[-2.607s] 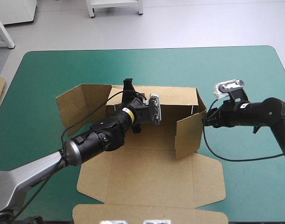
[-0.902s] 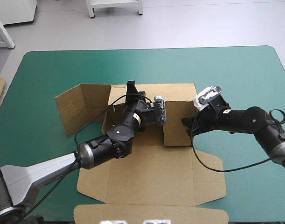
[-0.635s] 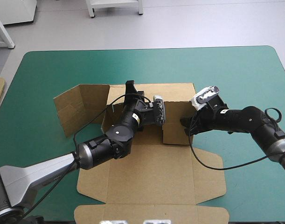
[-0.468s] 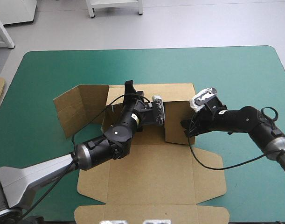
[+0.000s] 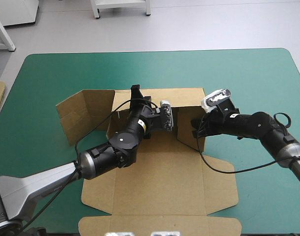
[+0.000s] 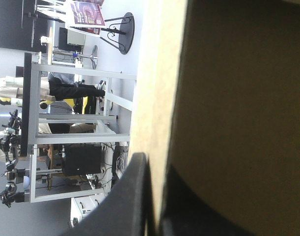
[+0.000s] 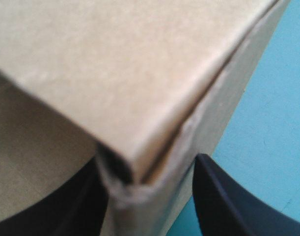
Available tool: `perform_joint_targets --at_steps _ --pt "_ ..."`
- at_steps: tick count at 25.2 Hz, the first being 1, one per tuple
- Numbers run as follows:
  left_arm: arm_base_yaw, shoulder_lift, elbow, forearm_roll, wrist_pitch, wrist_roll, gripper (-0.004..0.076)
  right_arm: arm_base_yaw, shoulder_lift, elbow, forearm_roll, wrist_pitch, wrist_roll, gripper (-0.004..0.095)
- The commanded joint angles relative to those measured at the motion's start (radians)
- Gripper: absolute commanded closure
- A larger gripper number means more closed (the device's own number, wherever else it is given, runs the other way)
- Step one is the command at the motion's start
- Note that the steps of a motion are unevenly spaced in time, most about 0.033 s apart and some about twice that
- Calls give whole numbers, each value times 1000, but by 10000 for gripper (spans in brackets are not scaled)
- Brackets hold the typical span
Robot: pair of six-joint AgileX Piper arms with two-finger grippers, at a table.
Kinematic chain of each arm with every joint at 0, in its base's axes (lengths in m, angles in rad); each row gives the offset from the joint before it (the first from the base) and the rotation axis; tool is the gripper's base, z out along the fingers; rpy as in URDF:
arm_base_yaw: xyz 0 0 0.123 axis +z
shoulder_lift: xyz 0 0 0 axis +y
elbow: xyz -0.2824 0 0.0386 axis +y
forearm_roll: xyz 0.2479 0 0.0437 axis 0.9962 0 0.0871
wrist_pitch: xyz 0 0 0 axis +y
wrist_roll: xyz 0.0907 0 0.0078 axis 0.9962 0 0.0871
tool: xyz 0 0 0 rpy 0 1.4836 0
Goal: Fold the box
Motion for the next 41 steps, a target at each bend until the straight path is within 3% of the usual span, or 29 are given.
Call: perform_joint_targets --at_steps 1,11,13,15,18,20,25,41 --pt "-6 -34 -20 -9 -32 -25 732 -2 -3 -28 61 -13 -5 568" --pt "-6 -34 -22 -21 -32 -25 731 -2 30 -28 130 32 -19 926" --pt "-6 -34 -22 -32 -32 -34 687 -2 30 -28 130 31 -19 925" --pt "-6 -41 -26 -62 -34 -36 594 -2 30 -28 130 31 -12 925" --pt "-17 -89 -48 -171 -48 -26 358 -2 30 -28 133 20 10 925" --pt "-41 -125 -52 -279 -52 12 320 -2 30 -28 133 9 27 925" --pt "-98 -167 -52 -631 -41 239 321 -2 30 -28 133 5 34 925" --pt "-124 -199 -257 -726 67 271 321 -2 30 -28 126 5 34 925"
